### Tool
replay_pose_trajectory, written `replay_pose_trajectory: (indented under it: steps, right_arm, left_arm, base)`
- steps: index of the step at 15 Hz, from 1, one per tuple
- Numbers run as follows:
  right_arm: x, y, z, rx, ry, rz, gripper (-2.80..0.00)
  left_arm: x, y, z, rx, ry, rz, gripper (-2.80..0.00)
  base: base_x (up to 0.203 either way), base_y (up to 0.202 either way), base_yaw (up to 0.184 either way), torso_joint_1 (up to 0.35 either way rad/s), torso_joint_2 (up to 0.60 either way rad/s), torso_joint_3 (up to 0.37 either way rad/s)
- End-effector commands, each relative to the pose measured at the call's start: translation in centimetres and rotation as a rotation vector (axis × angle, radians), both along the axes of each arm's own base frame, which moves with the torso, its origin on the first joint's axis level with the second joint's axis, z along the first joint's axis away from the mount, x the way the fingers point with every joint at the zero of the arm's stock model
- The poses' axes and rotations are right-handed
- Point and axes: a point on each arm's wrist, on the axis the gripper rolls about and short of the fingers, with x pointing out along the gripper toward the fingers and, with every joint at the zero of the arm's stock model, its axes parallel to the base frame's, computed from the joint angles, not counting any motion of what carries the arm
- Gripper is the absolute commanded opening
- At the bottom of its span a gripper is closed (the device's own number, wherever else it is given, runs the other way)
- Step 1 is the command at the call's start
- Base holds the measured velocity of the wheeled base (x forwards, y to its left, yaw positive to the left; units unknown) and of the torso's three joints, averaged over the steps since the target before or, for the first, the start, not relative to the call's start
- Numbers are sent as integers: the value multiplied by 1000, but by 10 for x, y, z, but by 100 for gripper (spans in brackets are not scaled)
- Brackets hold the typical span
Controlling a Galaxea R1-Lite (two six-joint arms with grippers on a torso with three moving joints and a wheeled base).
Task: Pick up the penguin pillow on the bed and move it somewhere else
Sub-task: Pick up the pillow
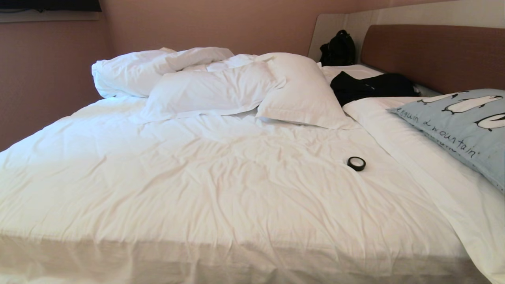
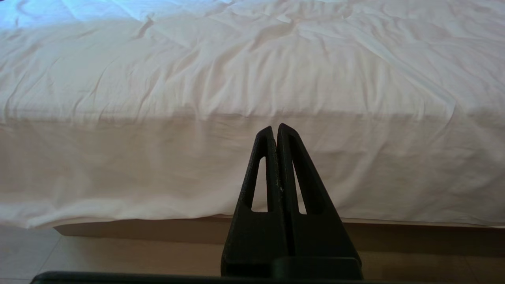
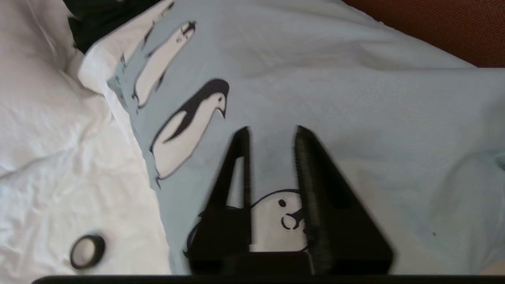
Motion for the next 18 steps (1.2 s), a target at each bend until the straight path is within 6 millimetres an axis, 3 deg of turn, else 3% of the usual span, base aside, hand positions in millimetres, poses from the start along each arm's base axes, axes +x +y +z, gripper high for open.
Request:
replay_pose_trajectory:
  steps: [1,4,9,17,18]
  right_arm:
    - [6,-4,-8,-69,108,36,0]
    - [2,-1,-10,-122,256,86,0]
    - [8,-7,-23,-138,330,114,0]
    - [49,-46,-84,-29,469,142,0]
    - [54,-51,-92,-14,482,145,-280]
  left_arm:
    - [0,0,0,-1,1,0,-280]
    - [0,0,0,-1,1,0,-280]
    - [0,0,-1,-1,2,0,-280]
    - [0,0,0,-1,1,0,-280]
    - [0,0,0,-1,1,0,-280]
  base:
    - [0,0,0,0,0,0]
    - [0,0,0,0,0,0]
    - [0,0,0,0,0,0]
    - [0,0,0,0,0,0]
    - [0,0,0,0,0,0]
